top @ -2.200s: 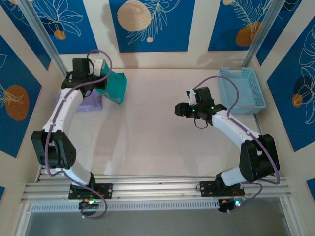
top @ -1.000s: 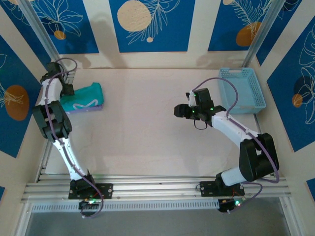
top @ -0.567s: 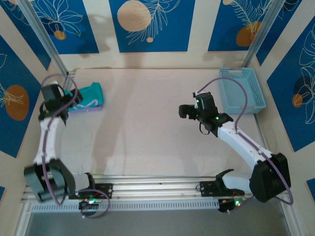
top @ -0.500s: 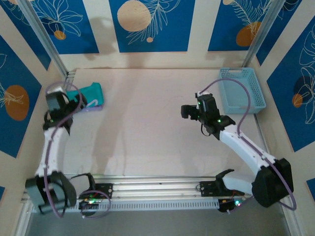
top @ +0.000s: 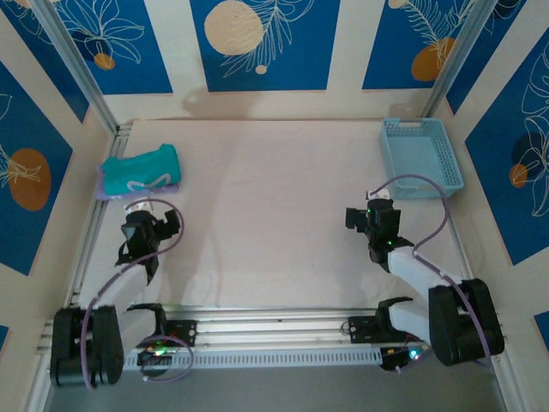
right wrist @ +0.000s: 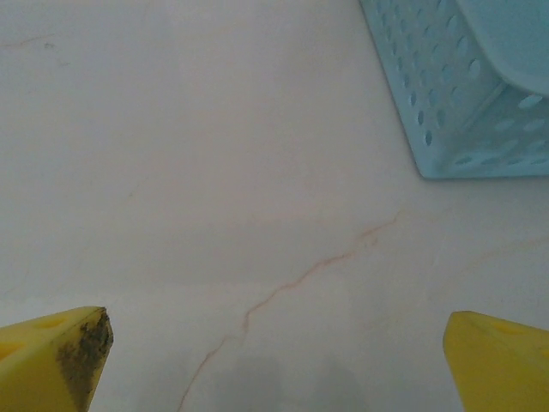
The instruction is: Fold the inside-out t-shirt
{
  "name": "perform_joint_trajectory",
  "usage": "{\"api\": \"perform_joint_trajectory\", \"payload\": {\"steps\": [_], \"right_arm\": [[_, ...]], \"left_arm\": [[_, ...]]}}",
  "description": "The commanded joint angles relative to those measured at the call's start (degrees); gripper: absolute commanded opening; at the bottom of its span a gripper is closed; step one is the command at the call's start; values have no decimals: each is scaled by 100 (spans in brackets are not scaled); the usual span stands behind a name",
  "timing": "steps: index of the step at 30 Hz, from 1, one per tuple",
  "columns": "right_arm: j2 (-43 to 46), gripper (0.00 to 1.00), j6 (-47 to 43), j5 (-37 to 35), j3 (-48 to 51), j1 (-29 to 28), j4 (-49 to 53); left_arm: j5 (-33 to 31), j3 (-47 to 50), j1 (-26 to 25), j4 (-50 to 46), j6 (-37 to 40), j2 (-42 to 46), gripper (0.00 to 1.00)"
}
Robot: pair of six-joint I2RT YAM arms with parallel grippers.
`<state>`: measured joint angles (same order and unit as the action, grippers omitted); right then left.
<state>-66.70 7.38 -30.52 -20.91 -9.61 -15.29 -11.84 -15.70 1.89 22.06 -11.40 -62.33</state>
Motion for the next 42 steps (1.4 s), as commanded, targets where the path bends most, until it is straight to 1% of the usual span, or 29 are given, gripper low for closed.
{"api": "perform_joint_trajectory", "payload": {"steps": [1, 3, 4, 6, 8, 9, 10, 11, 12, 13, 14, 16, 18, 19, 42], "right_arm": [[-348, 99, -208, 353, 104, 136, -1671], [-489, 99, -286, 506, 63, 228, -1827], [-534, 99, -300, 614, 122, 289, -2085], [-628, 99, -269, 969, 201, 442, -2440], [-793, 99, -259, 1231, 184, 592, -2698], [-884, 99, -204, 1356, 160, 649, -2814], [-979, 99, -83, 1537, 123, 738, -2859], [-1136, 99, -13, 1709, 137, 809, -3054], [-1327, 99, -21, 1785, 88, 833, -3197], [-1517, 99, 29, 1799, 4, 858, -3185], [-1735, 99, 36, 1853, -18, 881, -3293], [-2119, 99, 20, 1853, -80, 867, -3657], [-2028, 99, -15, 2010, -230, 897, -3142], [-2062, 99, -40, 1995, -188, 884, -3320], [-2057, 99, -70, 1919, -210, 829, -3253]], "left_arm": [[285, 205, -108, 2397, 448, -804, 100], [346, 200, -177, 3137, 634, -1311, 100], [282, 191, -245, 3382, 796, -1476, 100], [301, 135, -281, 3600, 832, -1819, 100], [318, 188, -303, 4212, 877, -2301, 100], [424, 203, -328, 4412, 915, -2533, 100], [379, 175, -346, 4701, 943, -2778, 100], [395, 137, -355, 4619, 959, -2792, 100], [376, 1, -363, 4032, 938, -2607, 100], [367, -131, -402, 3770, 990, -2569, 100], [347, -207, -433, 3790, 1043, -2659, 100], [376, -414, -498, 3354, 1131, -2654, 100], [277, -442, -548, 3365, 1150, -2680, 100], [278, -440, -549, 3336, 1149, -2663, 100], [287, -418, -552, 3383, 1157, -2676, 100]]}}
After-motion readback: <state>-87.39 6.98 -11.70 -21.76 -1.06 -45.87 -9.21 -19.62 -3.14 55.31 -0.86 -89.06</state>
